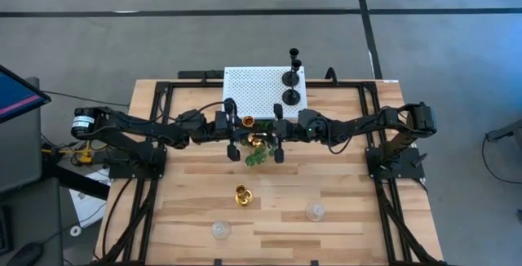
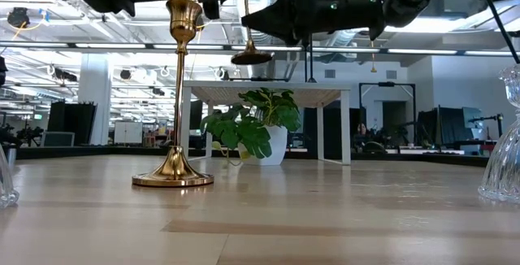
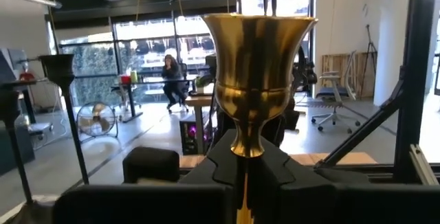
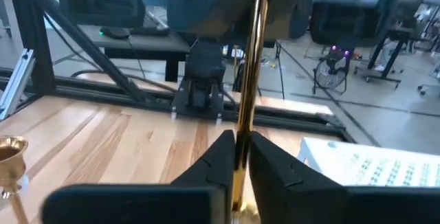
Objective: Pick & Place candle stick holders
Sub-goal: Put the left gold candle holder on the shelf
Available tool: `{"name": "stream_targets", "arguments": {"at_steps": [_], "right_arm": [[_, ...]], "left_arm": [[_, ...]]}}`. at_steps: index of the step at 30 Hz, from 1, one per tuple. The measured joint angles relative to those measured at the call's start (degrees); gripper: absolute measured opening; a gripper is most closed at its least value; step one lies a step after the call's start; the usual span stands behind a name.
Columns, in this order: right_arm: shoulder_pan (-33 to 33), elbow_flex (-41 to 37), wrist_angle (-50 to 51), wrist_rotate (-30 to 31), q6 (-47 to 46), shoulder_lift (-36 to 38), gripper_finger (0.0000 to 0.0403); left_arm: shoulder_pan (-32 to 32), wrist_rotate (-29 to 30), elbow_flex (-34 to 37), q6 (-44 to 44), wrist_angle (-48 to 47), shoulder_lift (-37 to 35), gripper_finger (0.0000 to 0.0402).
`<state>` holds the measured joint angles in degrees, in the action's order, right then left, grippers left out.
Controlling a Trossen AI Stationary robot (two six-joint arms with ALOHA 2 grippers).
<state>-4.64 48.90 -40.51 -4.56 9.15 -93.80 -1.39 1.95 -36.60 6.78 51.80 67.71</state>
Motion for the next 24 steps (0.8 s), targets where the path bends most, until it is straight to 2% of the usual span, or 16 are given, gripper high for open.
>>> {"name": "stream_targets", "arguments": {"at_steps": [7, 15, 17, 20, 22, 24], "right_arm": [[0.0, 0.0, 0.7, 0.1, 0.0, 1.9, 0.0075], [0.0, 0.0, 21.5, 0.1, -0.2, 14.6, 0.0109], [0.0, 0.0, 27.6, 0.1, -1.3, 18.3, 0.0102], [0.9, -0.9, 34.0, 1.0, -1.0, 23.1, 0.0060], [2.1, -2.0, 36.2, 3.4, 0.2, 25.5, 0.0020], [3.6, -3.7, 36.9, 6.9, 0.7, 27.5, 0.0010]], "left_arm": [[0.0, 1.1, 0.1, 0.0, -2.3, 0.1, 0.0011], [-0.8, 3.4, 0.1, 2.2, -3.4, -1.5, 0.0011], [-1.3, 3.4, 0.1, 2.3, -3.6, -2.8, 0.0011], [-2.3, 3.4, 0.1, 2.4, -5.8, -5.5, 0.0011], [-3.4, 3.6, 0.1, 2.4, -8.9, -7.5, 0.0011], [-4.4, 4.5, 0.1, 2.4, -11.9, -9.2, 0.0011]]}}
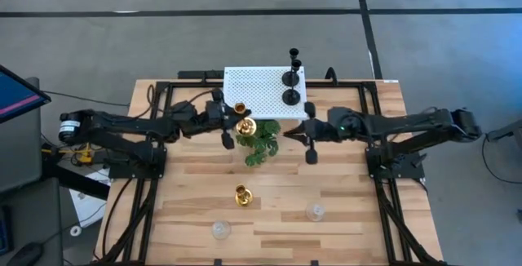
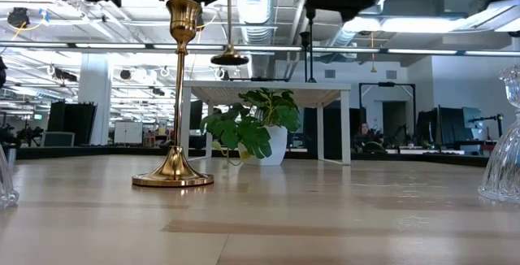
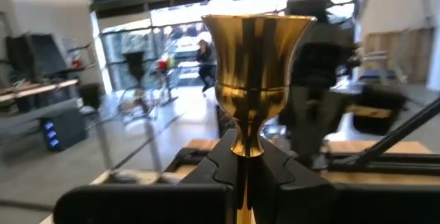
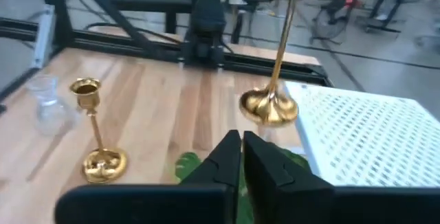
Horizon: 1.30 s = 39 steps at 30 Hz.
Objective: Pick & Place candle stick holders
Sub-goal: Put the left gold candle holder on the shelf
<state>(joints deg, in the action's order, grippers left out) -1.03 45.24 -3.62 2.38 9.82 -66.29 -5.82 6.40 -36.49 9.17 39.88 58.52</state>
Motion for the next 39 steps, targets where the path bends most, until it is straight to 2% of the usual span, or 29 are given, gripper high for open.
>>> {"name": "stream_targets", "arguments": {"at_steps": [6, 18, 24, 33, 39], "right_arm": [[3.3, -6.3, -1.1, 11.2, -1.4, 5.4, 0.0002], [6.3, -20.1, -2.8, 18.9, -13.1, 12.9, 0.0000], [9.2, -24.3, -2.8, 26.3, -15.8, 17.2, 0.0000], [13.4, -29.8, -2.8, 30.6, -21.4, 21.5, 0.0000], [15.7, -31.5, -2.7, 33.9, -22.4, 22.9, 0.0000]], "left_arm": [[-4.1, 0.5, -0.4, 0.0, -1.4, -3.1, 0.0011], [-13.4, -3.4, -9.0, -0.5, -6.0, 1.3, 0.0011], [-18.2, -8.5, -14.3, -3.5, -6.1, 7.9, 0.0011], [-24.0, -12.6, -23.3, -6.6, -6.1, 18.8, 0.0011], [-26.3, -13.7, -26.5, -8.0, -6.0, 22.8, 0.0011]]}}
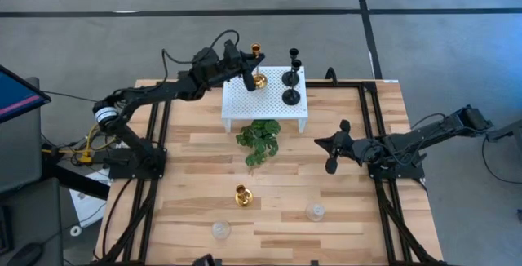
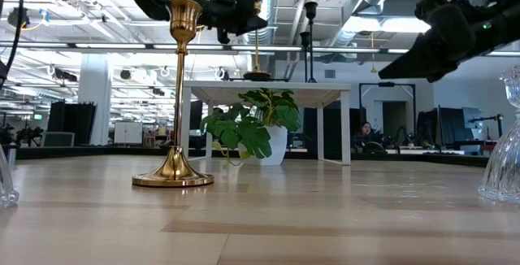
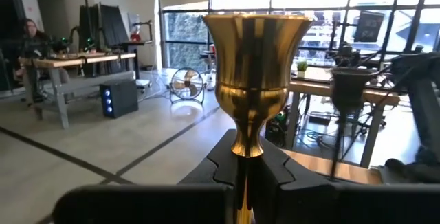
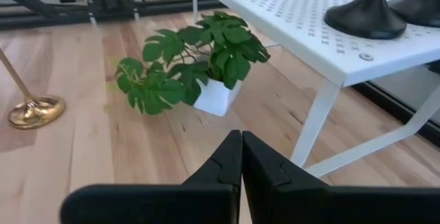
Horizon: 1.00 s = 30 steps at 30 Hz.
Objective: Pick & Place candle stick holders
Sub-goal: Put the left gold candle holder on the shelf
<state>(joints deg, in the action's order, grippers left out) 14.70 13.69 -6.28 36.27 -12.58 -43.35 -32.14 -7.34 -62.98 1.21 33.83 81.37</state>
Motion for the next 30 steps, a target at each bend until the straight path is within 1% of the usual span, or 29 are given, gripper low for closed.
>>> {"name": "stream_targets", "arguments": {"at_steps": [5, 13, 30], "right_arm": [[0.0, 0.0, -0.1, 0.0, 0.0, 0.4, 0.0000], [0.0, 0.0, -0.1, 0.0, 0.0, 0.3, 0.0000], [-0.9, 0.0, -0.1, 0.0, 0.7, 0.3, 0.0000]], "left_arm": [[-1.4, 0.2, -2.3, -0.6, 0.1, 3.4, 0.0011], [-1.6, -0.5, -6.5, -1.7, 0.0, 9.8, 0.0011], [-1.6, 1.3, -7.1, -1.5, 2.3, 11.5, 0.0011]]}}
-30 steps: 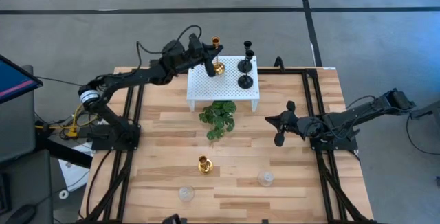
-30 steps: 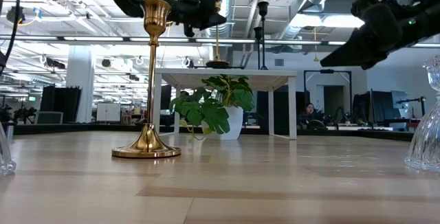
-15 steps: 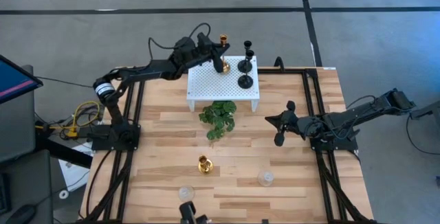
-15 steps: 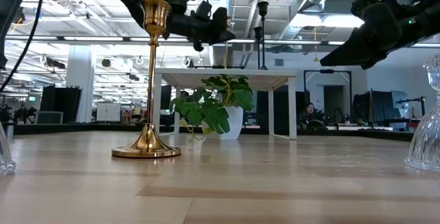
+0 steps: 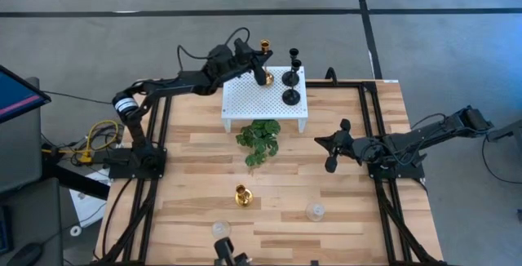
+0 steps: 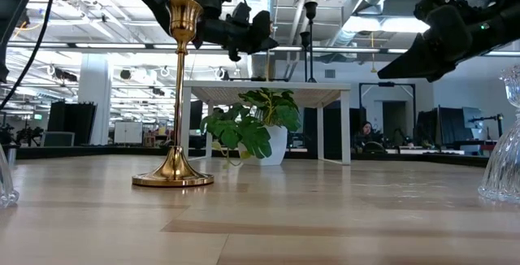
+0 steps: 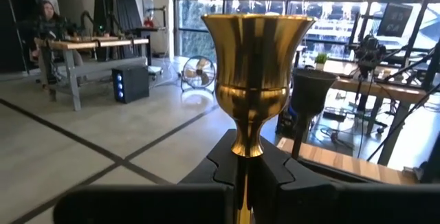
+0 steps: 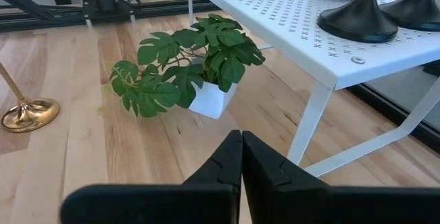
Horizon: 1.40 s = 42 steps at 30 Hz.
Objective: Pick & Place candle stick holders
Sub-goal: Put the left gold candle holder on the shelf, then put the gold candle holder on the shelf aligned with the other gold candle holder
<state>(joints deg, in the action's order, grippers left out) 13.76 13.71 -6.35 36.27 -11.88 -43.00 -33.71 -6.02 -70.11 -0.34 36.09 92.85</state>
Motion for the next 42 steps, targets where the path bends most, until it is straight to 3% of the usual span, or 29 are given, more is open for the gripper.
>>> {"name": "stream_targets", "arguments": {"at_steps": [12, 26, 42], "right_arm": [[0.0, 0.0, 0.1, 0.0, 0.3, 0.0, 0.0000], [0.0, 0.0, 0.2, -0.2, 0.4, 0.0, 0.0000], [0.0, 0.0, 0.4, -0.2, 0.4, 0.0, 0.0000]], "left_arm": [[0.0, 0.4, 0.0, 0.0, 1.2, 1.4, 0.0015], [0.1, 0.4, 0.1, -1.2, 1.0, 1.3, 0.0090], [-0.2, 0.4, 0.1, -1.0, -1.0, 1.3, 0.0206]]}}
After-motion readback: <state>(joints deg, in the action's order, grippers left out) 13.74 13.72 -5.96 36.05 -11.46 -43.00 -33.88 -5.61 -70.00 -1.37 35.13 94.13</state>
